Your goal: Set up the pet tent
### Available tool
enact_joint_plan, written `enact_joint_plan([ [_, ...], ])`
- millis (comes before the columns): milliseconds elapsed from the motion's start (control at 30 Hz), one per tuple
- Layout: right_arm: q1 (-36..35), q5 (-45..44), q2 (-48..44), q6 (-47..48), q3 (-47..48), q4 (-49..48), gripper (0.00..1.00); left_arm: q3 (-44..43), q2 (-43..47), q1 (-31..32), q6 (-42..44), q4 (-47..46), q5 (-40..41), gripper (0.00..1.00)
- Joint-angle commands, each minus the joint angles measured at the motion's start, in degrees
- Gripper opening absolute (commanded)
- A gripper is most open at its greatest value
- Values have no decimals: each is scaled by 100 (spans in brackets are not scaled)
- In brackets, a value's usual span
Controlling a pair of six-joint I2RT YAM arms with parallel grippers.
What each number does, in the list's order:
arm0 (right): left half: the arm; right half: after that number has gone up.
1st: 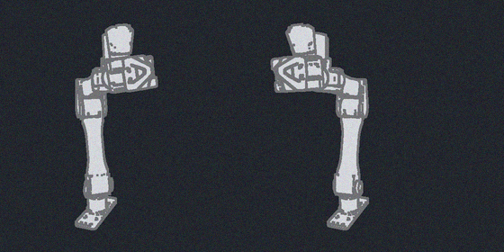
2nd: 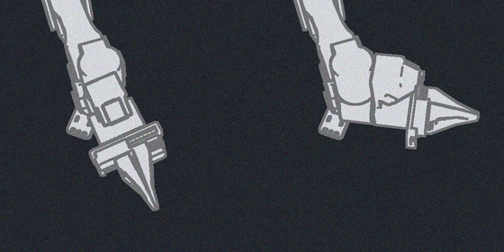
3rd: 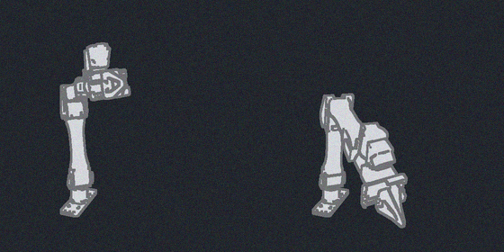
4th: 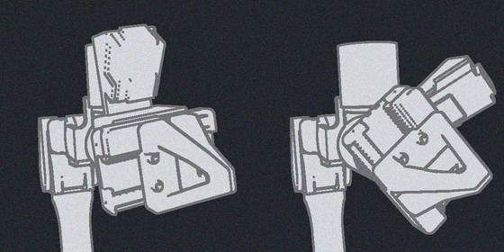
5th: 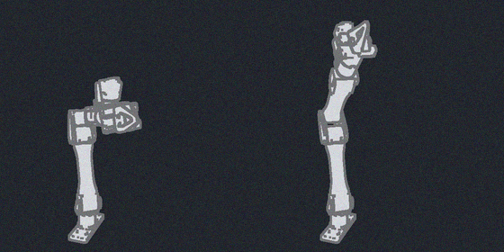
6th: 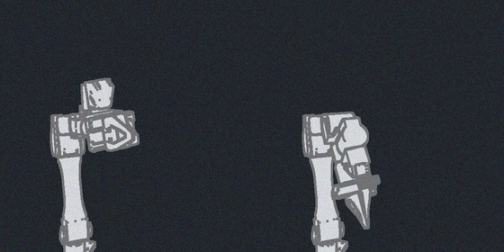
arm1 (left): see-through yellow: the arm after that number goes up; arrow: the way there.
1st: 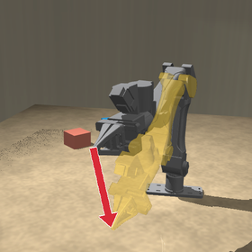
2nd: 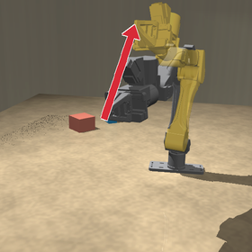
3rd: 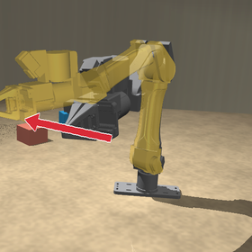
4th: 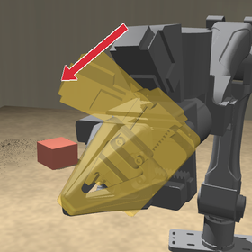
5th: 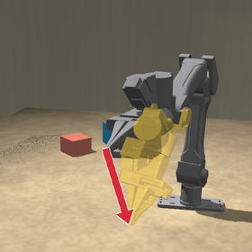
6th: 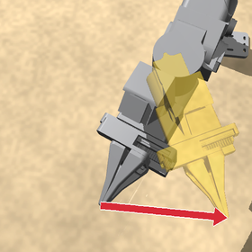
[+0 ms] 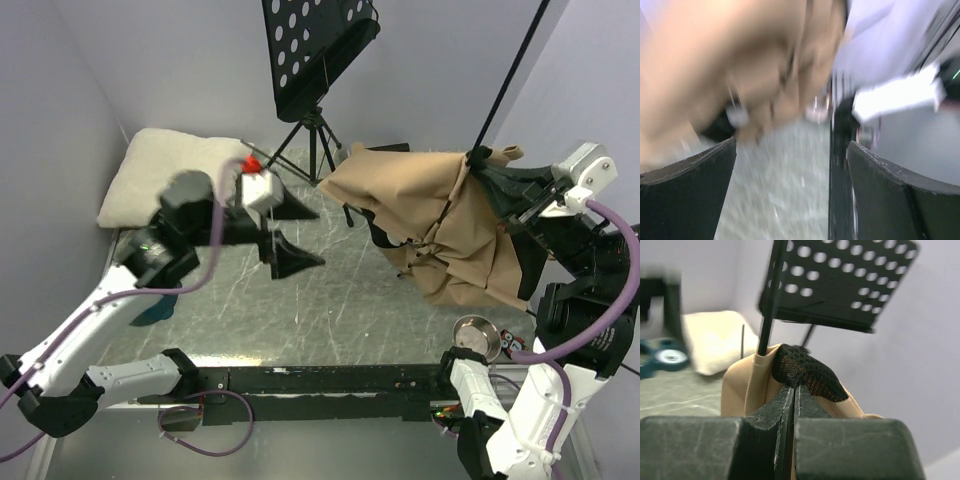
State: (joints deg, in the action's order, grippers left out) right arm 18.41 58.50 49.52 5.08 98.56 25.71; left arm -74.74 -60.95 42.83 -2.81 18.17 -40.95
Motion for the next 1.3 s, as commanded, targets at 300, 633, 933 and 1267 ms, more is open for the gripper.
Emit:
enact_joint_plan([
  [300,-22,1471,-539,-2116,-724,-1042,0,-3678,-1102,6,-2511,-2245,-932,97],
  [633,-277,1647,-689,-2205,-1111,-762,0,-5594,-2702,936,-3772,-3575,-757,97],
  [933,-874,1428,-715,-1599,-1041,134,0,-6543,-3406,2361,-2656,-3901,-2,92],
  [1267,-1533,1085,-803,-1080,-988,856,0,-7063,-3678,2976,-1856,-3743,895,80],
])
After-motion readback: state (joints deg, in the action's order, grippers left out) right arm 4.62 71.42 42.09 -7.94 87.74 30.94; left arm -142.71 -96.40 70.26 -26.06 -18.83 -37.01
